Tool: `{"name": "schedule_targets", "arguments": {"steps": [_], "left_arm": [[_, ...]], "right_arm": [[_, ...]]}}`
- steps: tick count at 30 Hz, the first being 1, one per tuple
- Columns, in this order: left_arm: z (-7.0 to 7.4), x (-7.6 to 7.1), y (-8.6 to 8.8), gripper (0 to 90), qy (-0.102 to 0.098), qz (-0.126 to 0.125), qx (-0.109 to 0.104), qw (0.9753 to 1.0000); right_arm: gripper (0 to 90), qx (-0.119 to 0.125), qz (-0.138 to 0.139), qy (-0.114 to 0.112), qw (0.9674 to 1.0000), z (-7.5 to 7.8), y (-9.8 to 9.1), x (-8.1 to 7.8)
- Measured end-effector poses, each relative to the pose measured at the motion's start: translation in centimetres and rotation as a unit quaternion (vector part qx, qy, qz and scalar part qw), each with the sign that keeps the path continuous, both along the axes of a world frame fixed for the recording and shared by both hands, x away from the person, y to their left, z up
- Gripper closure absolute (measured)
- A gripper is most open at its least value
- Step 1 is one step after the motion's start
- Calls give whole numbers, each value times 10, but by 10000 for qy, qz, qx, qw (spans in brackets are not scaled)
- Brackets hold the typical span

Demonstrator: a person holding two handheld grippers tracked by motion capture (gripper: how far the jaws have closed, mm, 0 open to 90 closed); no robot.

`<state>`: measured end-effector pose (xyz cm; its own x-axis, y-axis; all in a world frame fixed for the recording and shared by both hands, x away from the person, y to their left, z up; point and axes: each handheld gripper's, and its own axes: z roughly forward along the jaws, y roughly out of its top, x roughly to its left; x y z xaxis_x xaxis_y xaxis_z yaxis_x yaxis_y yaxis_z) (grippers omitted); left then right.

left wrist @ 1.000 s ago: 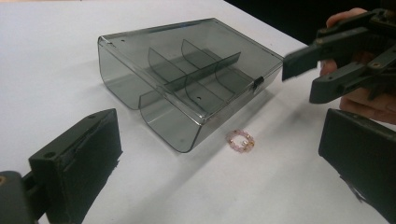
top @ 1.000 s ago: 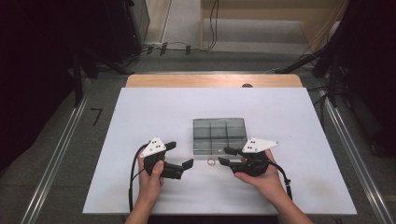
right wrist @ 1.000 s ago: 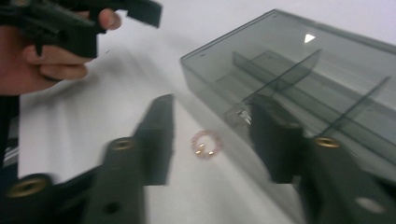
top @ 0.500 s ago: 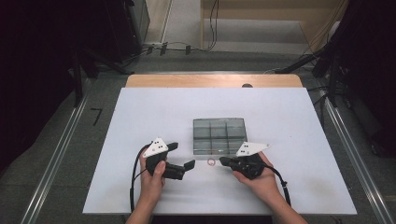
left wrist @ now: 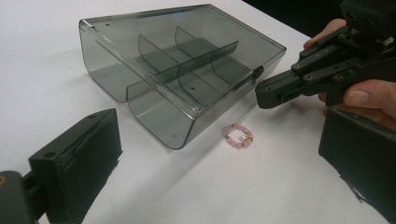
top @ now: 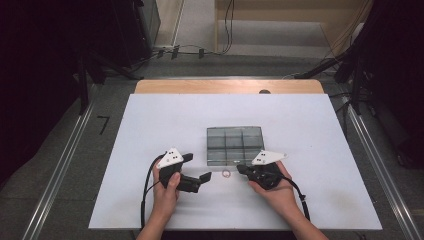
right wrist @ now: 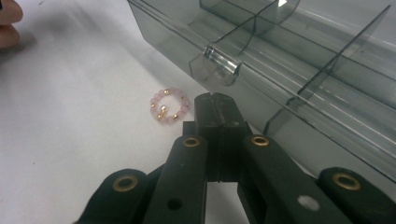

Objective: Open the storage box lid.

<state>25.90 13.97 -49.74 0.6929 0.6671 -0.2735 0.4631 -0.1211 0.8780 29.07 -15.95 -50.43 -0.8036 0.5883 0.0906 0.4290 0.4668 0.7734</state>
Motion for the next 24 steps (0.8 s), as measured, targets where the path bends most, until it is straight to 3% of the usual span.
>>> {"name": "schedule_targets", "arguments": {"steps": [24], "left_arm": [[-3, 2, -3, 0, 80, 1, -34, 10000]], "right_arm": [[878, 20, -60, -99, 9999, 0, 3, 2]]}}
